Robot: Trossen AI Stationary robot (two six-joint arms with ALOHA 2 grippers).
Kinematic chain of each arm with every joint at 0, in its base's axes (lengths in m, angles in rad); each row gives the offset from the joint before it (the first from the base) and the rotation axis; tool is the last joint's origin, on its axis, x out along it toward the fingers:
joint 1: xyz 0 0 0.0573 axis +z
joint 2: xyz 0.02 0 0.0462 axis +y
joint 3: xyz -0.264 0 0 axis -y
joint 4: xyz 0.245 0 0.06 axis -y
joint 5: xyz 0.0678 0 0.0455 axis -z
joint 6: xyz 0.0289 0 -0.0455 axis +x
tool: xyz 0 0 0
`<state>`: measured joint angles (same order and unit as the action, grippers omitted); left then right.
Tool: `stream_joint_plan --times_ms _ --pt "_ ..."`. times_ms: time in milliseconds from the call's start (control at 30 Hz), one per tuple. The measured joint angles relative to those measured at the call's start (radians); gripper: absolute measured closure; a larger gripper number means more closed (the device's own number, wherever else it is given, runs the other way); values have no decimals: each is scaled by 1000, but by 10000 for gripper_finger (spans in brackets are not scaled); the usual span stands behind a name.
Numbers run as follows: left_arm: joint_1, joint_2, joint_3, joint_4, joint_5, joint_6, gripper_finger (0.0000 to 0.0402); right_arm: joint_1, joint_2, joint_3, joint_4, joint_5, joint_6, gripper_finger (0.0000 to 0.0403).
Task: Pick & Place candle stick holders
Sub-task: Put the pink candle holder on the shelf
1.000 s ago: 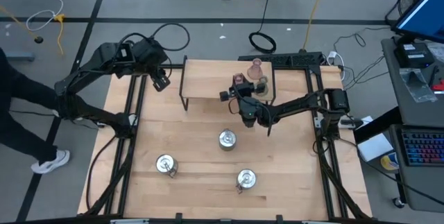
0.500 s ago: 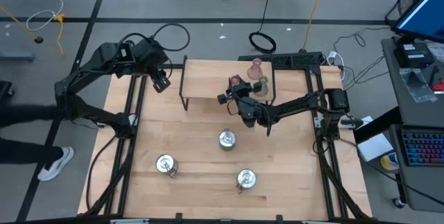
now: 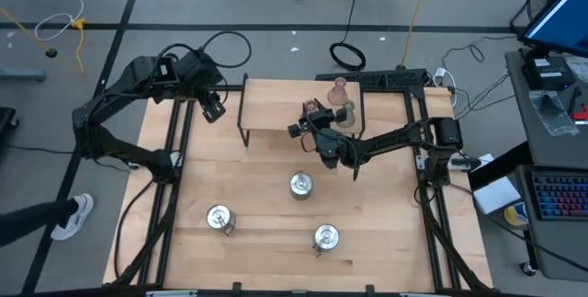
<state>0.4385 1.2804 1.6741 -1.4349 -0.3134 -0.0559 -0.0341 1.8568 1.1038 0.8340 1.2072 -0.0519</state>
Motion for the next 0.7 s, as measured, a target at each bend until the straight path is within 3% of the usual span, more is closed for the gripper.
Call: stream_joint_plan --times_ms 700 --pt "0 0 0 0 0 9 215 1 -1 0 118 23 -208 210"
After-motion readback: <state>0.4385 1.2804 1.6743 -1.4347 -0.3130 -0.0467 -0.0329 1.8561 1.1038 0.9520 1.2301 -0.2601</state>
